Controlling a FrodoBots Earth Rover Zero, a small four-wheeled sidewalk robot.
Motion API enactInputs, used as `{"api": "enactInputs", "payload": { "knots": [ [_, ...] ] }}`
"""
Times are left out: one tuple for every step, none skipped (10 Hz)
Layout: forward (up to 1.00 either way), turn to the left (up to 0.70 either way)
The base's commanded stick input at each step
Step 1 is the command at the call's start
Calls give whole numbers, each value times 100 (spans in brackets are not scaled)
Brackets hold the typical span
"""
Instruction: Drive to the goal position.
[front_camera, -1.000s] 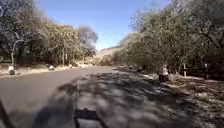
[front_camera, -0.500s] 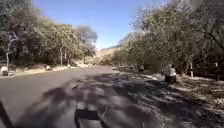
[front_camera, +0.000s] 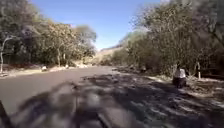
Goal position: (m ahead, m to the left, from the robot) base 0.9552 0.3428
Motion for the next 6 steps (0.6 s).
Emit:
{"api": "enactInputs", "payload": {
  "knots": [
    [100, 0],
    [100, 0],
    [100, 0],
    [100, 0],
    [100, 0],
    [100, 0]
  ]
}}
